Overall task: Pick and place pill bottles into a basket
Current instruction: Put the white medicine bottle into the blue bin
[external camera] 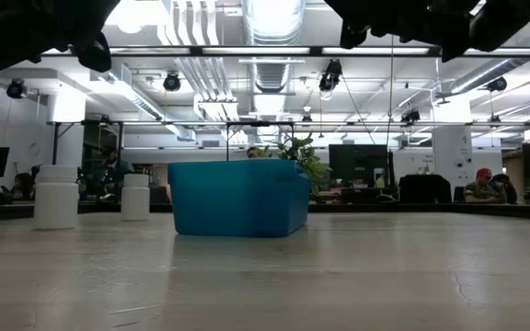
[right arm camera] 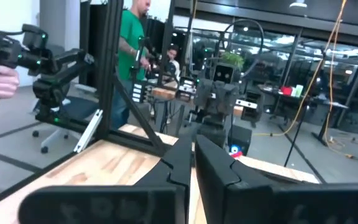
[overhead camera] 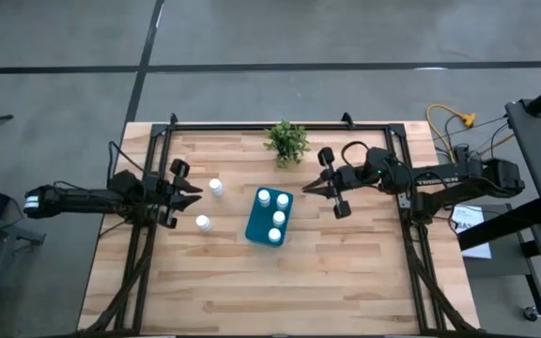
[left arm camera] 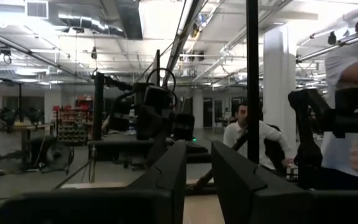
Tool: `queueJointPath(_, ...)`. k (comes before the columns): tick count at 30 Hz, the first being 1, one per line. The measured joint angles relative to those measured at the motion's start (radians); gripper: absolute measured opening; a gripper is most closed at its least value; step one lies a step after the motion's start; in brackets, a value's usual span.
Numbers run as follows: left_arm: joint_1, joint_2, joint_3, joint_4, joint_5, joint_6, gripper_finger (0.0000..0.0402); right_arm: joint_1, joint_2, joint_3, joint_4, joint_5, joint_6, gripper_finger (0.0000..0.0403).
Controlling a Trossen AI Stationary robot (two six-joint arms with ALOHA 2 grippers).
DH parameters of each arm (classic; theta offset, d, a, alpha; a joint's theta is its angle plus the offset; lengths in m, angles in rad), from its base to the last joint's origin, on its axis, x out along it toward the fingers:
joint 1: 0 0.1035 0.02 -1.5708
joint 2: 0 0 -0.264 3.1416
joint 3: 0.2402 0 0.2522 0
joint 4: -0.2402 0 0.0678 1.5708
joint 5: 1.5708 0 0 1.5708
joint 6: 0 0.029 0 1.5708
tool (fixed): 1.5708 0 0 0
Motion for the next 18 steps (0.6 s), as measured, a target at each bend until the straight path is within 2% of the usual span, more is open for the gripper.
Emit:
queueJointPath(4,0.0,-0.003,0.02,-0.085,0.0,0.019,0.006,-0.01,-0.003,-0.014,0.002,0.0,0.003,0.0009)
queueJointPath(10,0.0,0.0,0.149,-0.422,-0.008,0.098,0.0075,-0.013,-0.004,-0.016,0.002,0.0,0.003,0.0009)
queueJointPath(18,0.0,0.023,0.311,-0.706,-0.015,0.201,0.0111,-0.013,-0.004,-0.016,0.002,0.0,0.002,0.0009)
